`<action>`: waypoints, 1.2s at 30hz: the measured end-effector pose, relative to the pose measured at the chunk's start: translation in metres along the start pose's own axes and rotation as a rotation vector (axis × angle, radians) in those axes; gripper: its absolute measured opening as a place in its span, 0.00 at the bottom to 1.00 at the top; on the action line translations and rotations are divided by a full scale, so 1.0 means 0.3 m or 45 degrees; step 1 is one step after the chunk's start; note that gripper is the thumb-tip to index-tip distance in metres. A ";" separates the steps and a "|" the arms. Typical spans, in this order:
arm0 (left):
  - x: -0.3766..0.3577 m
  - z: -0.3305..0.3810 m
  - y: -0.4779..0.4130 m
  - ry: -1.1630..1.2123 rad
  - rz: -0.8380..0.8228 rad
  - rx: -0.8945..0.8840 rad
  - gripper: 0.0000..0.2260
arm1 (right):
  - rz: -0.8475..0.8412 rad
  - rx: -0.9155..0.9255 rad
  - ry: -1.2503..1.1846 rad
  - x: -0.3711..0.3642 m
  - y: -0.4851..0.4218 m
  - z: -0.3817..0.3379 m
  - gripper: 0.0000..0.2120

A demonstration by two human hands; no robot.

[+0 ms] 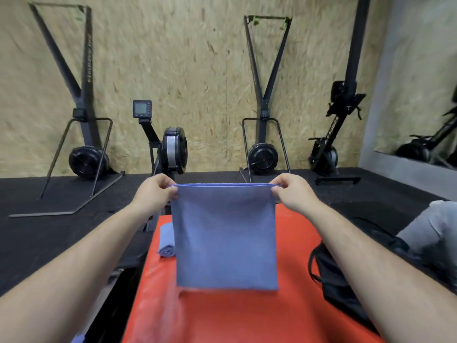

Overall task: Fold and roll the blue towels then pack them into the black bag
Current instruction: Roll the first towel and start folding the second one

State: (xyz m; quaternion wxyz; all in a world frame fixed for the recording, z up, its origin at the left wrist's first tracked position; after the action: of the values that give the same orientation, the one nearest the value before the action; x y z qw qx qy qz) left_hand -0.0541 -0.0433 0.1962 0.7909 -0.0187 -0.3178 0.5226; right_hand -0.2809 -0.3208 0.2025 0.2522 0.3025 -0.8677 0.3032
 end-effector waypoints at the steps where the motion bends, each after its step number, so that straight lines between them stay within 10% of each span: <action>1: 0.007 0.020 -0.008 -0.027 0.040 -0.040 0.02 | 0.041 0.020 -0.009 0.013 -0.011 -0.016 0.06; 8: -0.049 -0.028 0.050 -0.098 0.009 -0.072 0.02 | 0.110 0.042 -0.003 -0.021 0.042 0.061 0.07; 20: -0.302 -0.570 0.457 -0.271 -0.475 0.190 0.04 | -0.380 -0.057 0.179 -0.343 0.483 0.523 0.06; 36: -0.263 -0.517 0.480 0.133 -0.607 0.397 0.06 | -0.639 -0.205 -0.014 -0.277 0.470 0.527 0.04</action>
State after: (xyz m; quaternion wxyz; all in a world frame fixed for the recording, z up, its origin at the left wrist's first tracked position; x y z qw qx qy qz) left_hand -0.1103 0.0026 -0.0178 0.9001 0.1513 -0.1879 0.3629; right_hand -0.3593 -0.3078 -0.0107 0.3380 0.4890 -0.7882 0.1592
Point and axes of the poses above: each hand's wrist, its own y-axis away from the middle knuckle, its own x-axis out of the back of the hand, z = x × y, the point moved 2 cm from there along -y, towards the middle knuckle, and after that the axes turned 1 degree about -z, right-handed, at the moved point
